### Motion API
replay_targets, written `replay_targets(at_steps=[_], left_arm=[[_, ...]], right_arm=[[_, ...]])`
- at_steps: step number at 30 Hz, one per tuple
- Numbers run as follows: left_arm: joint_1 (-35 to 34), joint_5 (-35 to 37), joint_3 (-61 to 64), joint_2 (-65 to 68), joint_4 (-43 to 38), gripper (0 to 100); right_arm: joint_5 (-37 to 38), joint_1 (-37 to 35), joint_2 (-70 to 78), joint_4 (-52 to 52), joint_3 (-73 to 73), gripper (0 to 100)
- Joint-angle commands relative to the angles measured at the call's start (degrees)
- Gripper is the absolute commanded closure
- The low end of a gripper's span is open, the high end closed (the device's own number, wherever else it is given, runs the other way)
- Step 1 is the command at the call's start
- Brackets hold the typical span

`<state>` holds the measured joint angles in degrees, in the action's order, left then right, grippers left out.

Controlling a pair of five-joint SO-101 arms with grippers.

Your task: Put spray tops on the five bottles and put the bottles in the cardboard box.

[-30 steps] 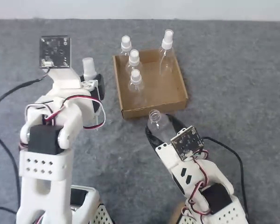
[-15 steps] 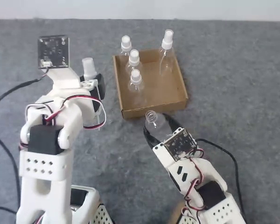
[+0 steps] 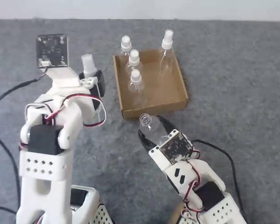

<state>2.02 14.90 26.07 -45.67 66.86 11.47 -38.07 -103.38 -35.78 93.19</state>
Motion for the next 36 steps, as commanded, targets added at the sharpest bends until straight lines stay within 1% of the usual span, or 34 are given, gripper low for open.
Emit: replay_targets(at_steps=[1, 6, 9, 11, 15, 19, 24, 28, 32, 36], left_arm=[[0.35, 0.44, -0.31, -5.71, -2.9, 99], [0.7, 0.44, 1.19, -10.81, -2.2, 99], [4.04, 0.35, 2.95, -13.89, -1.76, 99], [7.65, -0.44, 4.35, -16.35, -1.93, 99], [12.4, -0.53, 7.16, -21.71, -3.78, 99], [13.1, -0.35, 11.03, -26.55, -7.56, 99], [13.19, 3.16, 14.55, -33.05, -10.29, 99], [13.27, 3.34, 18.24, -38.15, -13.19, 99], [13.27, 6.42, 22.29, -43.6, -16.0, 99], [17.67, 6.15, 25.98, -49.23, -17.32, 99]], right_arm=[[0.7, -0.75, 0.4, 0.92, -0.7, 99.1], [0.7, -0.92, 0.4, 1.19, -0.7, 99.1], [0.88, -1.01, 0.4, 1.36, -0.7, 99.1], [0.88, -1.1, 0.4, 1.45, -0.7, 99.1], [1.05, -3.82, 0.4, 1.36, -0.44, 99.1], [1.14, -5.85, 0.4, 2.95, 1.14, 99.1], [0.97, -6.02, 0.48, 7.16, 3.25, 99.1], [0.79, -7.52, 0.57, 7.43, 3.25, 99.1], [1.14, -9.98, 0.92, 7.34, 3.25, 99.1], [1.14, -10.24, 0.92, 7.34, 3.25, 99.1]])
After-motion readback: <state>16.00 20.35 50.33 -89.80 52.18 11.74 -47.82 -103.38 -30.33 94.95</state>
